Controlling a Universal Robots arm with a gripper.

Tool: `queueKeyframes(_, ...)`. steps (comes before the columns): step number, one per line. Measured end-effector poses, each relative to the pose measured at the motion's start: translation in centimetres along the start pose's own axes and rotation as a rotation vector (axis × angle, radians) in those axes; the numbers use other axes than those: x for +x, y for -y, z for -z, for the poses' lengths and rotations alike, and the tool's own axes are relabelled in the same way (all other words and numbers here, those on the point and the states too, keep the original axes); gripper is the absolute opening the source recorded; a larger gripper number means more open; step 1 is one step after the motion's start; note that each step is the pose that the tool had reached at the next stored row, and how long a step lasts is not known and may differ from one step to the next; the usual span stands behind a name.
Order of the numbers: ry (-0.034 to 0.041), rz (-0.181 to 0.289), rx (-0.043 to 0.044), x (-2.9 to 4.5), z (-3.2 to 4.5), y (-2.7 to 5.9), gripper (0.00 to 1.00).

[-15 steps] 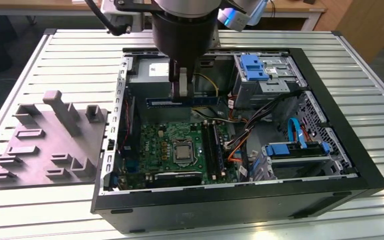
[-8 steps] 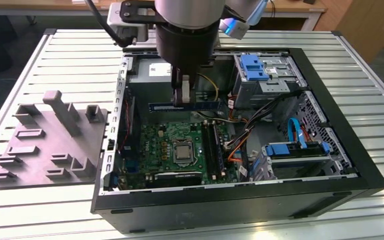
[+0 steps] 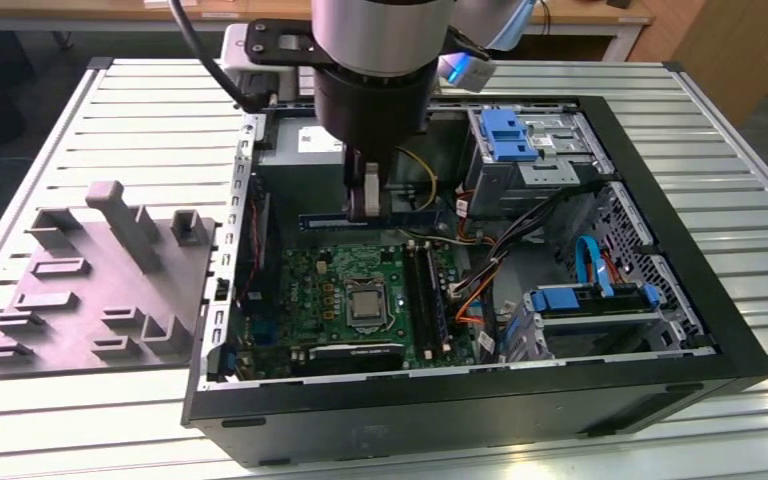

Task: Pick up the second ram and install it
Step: 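Pick up the second ram and move it above second insertion slot, then insert the second ram into the second slot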

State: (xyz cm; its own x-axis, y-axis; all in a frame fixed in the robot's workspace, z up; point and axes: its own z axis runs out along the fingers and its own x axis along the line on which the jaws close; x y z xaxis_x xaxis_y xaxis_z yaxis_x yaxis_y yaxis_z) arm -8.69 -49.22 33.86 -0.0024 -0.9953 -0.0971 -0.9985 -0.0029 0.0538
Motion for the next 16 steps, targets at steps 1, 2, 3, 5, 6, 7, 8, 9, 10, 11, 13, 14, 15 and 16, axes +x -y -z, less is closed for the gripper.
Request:
queueKeyframes(1,0.0000,0.000,0.0000,0.02,-0.12,0.01,0.11)
queueKeyframes(2,0.0001,-0.001,0.0001,0.05,-0.21,0.02,0.11)
queueKeyframes(3,-0.0001,-0.001,0.0000,0.10,-0.28,0.04,0.11)
queueKeyframes(5,0.0001,-0.002,0.0001,0.23,-0.41,0.09,0.11)
queueKeyframes(6,0.0001,-0.003,0.0002,0.31,-0.47,0.13,0.11)
queueKeyframes(7,0.0001,-0.003,0.0002,0.38,-0.51,0.17,0.11)
queueKeyframes(8,0.0001,-0.004,0.0003,0.46,-0.56,0.21,0.11)
queueKeyframes(9,0.0004,-0.004,0.0004,0.48,-0.59,0.23,0.11)
queueKeyframes(10,0.0003,-0.004,0.0004,0.48,-0.59,0.23,0.11)
queueKeyframes(11,0.0001,-0.004,0.0003,0.48,-0.58,0.23,0.11)
queueKeyframes(13,0.0001,-0.004,0.0003,0.49,-0.60,0.23,0.11)
queueKeyframes(14,0.0001,-0.004,0.0003,0.49,-0.60,0.23,0.11)
queueKeyframes(15,0.0002,-0.004,0.0003,0.49,-0.60,0.23,0.11)
queueKeyframes(16,0.0002,-0.004,0.0003,0.49,-0.60,0.23,0.11)
